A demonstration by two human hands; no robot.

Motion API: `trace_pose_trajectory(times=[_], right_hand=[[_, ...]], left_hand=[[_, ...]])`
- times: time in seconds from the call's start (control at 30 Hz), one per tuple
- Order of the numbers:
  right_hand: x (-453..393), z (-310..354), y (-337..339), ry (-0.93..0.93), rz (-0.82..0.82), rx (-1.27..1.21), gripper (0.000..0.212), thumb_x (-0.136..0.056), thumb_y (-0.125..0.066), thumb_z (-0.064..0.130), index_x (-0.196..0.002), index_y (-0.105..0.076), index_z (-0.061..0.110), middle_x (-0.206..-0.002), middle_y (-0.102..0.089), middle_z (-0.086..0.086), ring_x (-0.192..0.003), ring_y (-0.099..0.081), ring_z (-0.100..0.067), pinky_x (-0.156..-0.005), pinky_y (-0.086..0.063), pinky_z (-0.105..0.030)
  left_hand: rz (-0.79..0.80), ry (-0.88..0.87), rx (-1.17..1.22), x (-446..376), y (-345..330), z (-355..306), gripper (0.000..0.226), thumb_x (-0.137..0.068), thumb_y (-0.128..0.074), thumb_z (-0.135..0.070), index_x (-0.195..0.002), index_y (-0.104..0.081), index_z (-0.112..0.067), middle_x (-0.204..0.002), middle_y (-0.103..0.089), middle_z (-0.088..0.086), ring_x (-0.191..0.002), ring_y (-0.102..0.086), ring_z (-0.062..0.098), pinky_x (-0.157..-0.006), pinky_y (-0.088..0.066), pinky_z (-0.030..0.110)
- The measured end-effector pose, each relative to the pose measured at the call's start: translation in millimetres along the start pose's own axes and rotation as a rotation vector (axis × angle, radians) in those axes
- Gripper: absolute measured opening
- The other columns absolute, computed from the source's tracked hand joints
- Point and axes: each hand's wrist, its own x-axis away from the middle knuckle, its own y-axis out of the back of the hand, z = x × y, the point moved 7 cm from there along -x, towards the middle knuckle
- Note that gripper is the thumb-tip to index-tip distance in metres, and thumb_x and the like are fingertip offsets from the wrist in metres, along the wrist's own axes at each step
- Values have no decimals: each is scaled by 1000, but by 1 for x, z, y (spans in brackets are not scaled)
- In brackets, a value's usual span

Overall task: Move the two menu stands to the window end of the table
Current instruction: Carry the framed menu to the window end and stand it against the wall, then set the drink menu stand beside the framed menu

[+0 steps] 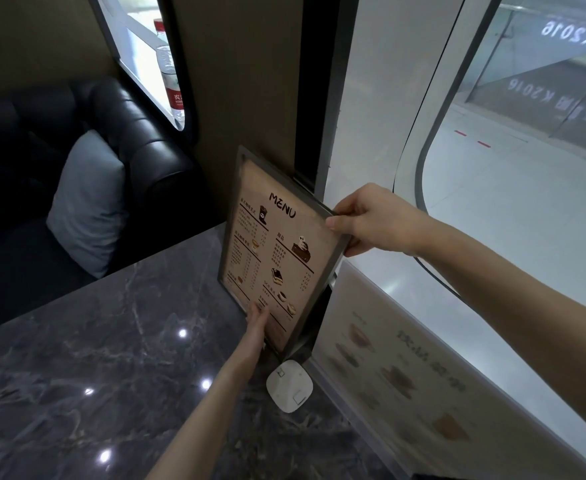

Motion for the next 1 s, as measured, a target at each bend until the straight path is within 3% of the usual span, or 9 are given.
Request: trace_pose_trajectory(times=[0.17, 0.33, 0.5, 0.67, 0.87, 1.0], right_hand=[[1, -2, 0, 13, -28, -13, 25, -93, -48, 19, -98, -63, 0, -91, -69, -10, -77, -68, -20, -69, -60, -27], [8, -3, 0, 7, -98, -33, 19, -91, -52, 21, -88, -61, 4, -89, -68, -10, -74, -67, -17, -69, -59, -26], [21, 7, 2, 14, -163, 134, 31, -91, -50, 22, -94, -64, -6, -94, -70, -22, -84, -68, -32, -81, -57, -45], [46, 13, 9, 3, -179, 248, 38, -89, -50, 25, -98, -61, -11, -98, -68, -30, -88, -64, -39, -80, -53, -49], [91, 10, 21, 50, -206, 193, 32, -89, -49, 29, -101, -64, 2, -92, -71, -17, -88, -66, -27, -85, -54, -46], [123, 3, 29, 53, -231, 168, 33, -90, -48, 30, -103, -63, 4, -95, -71, -14, -87, -67, -23, -86, -54, -42]], left_hand=[[5, -22, -95, 3, -1, -7, 69, -95, -33, -47, -150, 2, -26, -161, -6, -2, -148, -5, 19, -121, -11, 46], [-61, 15, -214, 15, -6, -18, 62, -94, -32, -47, -149, -19, -21, -155, -31, 3, -141, -29, 24, -118, -23, 43], [-103, 14, -438, 43, -18, -33, 55, -99, -28, -39, -146, -26, -12, -152, -34, 14, -138, -33, 31, -112, -26, 36], [-131, -88, -639, 73, -28, -50, 43, -100, -29, -26, -130, -43, 1, -138, -48, 22, -127, -43, 35, -100, -35, 35], [-68, -218, -654, 76, -42, -42, 38, -100, -26, -29, -121, -52, -10, -129, -53, 10, -113, -48, 20, -85, -28, 24], [-70, -161, -627, 86, -55, -32, 43, -100, -23, -26, -129, -44, -3, -139, -45, 15, -126, -41, 32, -96, -31, 33]])
